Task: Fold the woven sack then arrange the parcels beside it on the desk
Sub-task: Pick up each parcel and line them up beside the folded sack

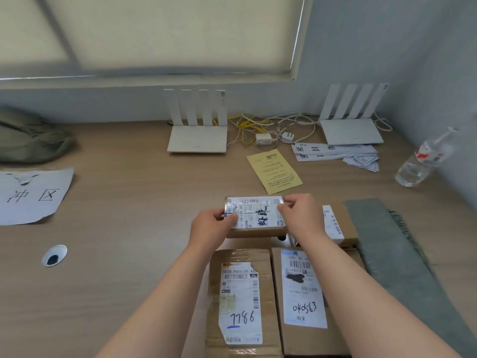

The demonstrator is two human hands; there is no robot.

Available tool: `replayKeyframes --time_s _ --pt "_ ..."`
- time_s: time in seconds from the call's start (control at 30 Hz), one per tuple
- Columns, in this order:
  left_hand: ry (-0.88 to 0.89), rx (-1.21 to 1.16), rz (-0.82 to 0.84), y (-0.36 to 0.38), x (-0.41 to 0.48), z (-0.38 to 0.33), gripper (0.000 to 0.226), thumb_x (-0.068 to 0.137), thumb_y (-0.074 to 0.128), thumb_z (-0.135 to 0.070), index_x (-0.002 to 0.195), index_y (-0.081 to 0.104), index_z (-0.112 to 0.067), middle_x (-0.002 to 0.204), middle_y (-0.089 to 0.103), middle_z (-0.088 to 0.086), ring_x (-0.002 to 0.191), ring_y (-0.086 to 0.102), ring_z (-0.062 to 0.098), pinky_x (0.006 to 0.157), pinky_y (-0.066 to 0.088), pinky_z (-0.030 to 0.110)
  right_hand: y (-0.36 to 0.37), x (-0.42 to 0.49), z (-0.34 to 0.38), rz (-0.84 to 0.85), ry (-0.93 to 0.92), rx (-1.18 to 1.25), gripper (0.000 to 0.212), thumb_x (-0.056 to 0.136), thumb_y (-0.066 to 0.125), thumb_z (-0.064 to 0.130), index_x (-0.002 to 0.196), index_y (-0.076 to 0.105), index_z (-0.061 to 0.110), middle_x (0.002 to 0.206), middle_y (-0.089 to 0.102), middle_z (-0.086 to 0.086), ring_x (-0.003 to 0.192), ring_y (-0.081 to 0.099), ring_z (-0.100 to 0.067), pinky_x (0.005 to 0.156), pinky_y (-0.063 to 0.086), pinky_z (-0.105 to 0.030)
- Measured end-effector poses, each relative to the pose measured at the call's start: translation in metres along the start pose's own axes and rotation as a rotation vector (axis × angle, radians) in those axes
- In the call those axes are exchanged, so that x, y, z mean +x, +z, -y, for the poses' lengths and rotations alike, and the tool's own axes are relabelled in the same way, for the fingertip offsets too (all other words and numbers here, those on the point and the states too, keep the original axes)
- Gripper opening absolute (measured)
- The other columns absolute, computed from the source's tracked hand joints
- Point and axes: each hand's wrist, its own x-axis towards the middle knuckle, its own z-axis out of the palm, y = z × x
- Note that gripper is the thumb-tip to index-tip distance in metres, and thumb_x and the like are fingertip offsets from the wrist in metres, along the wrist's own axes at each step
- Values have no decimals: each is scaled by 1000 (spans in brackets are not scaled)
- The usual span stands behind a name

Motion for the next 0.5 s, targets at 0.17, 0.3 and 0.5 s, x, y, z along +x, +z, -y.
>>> replayKeyframes --time_s 0.17,0.3,0.5 --pt "-46 90 22 5 20 12 13 85 70 -37 84 77 -26 83 78 -7 85 73 17 82 61 46 21 15 0 98 -64 -364 16 88 52 1 84 64 11 80 61 -10 74 56 -30 52 36 -29" --pt "-93 189 77 9 32 21 24 80 73 -36 78 77 -13 81 78 2 83 74 25 79 62 48 32 19 1 216 -50 -575 25 83 46 -10 73 52 12 68 47 -4 56 45 -19 44 29 -24" --pt "-113 314 154 14 37 31 24 81 76 -38 85 79 -15 81 78 4 84 74 24 82 61 46 34 10 9 321 -49 -710 37 85 47 -13 64 33 14 68 42 -6 54 34 -14 43 26 -26"
